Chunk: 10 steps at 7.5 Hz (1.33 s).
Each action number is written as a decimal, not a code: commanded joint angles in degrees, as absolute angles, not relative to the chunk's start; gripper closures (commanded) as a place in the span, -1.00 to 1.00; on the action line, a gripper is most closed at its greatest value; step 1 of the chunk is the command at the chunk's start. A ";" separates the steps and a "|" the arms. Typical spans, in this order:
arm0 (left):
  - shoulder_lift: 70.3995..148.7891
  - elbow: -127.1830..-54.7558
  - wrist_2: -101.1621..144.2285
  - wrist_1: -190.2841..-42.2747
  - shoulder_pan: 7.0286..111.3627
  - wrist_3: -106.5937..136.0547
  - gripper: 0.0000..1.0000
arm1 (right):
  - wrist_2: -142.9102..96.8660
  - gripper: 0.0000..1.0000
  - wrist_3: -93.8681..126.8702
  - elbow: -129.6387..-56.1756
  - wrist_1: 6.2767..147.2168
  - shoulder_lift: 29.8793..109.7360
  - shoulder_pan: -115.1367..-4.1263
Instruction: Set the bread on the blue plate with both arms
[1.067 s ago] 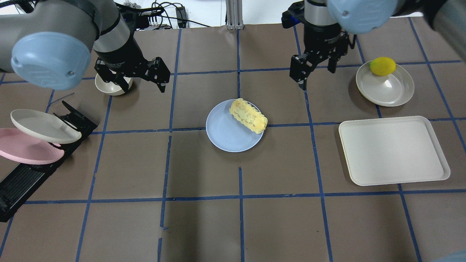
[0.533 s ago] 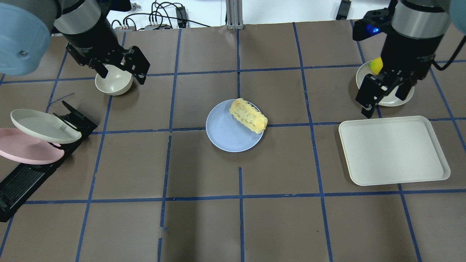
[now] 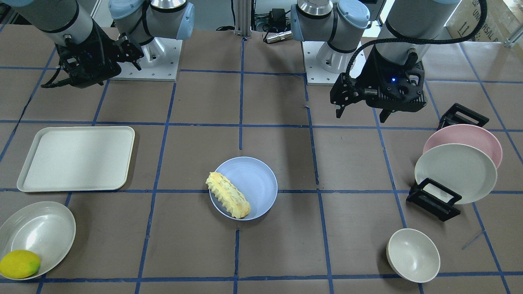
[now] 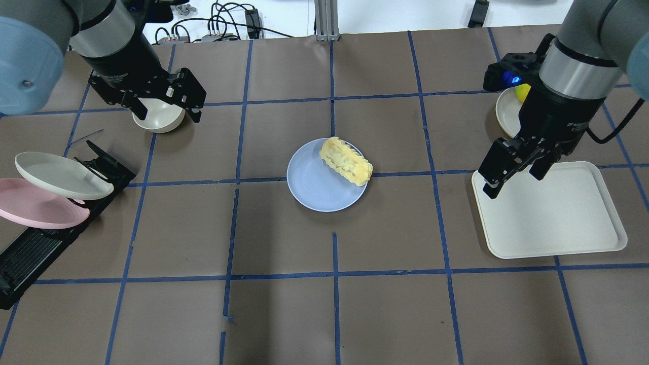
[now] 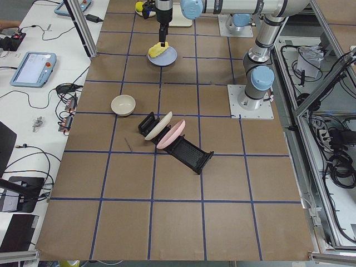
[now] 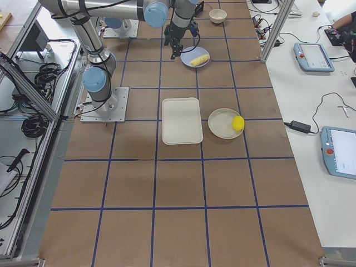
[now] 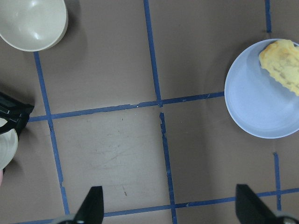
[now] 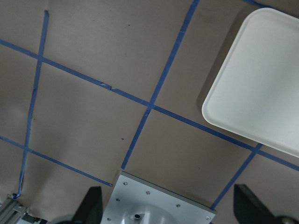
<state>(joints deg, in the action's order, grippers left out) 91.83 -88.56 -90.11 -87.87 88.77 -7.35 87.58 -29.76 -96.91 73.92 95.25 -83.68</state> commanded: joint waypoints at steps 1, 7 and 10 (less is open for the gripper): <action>91.76 -88.07 -90.44 -88.07 88.86 -7.12 -1.00 | 86.13 -0.99 -29.44 -98.17 74.09 96.68 -83.76; 91.67 -87.54 -90.44 -89.91 88.95 -7.03 -1.00 | 86.92 -0.99 -12.25 -96.60 84.67 97.29 -88.42; 91.67 -87.45 -90.44 -89.74 88.95 -6.94 -1.00 | 86.31 -0.99 -11.43 -92.90 92.05 96.77 -88.42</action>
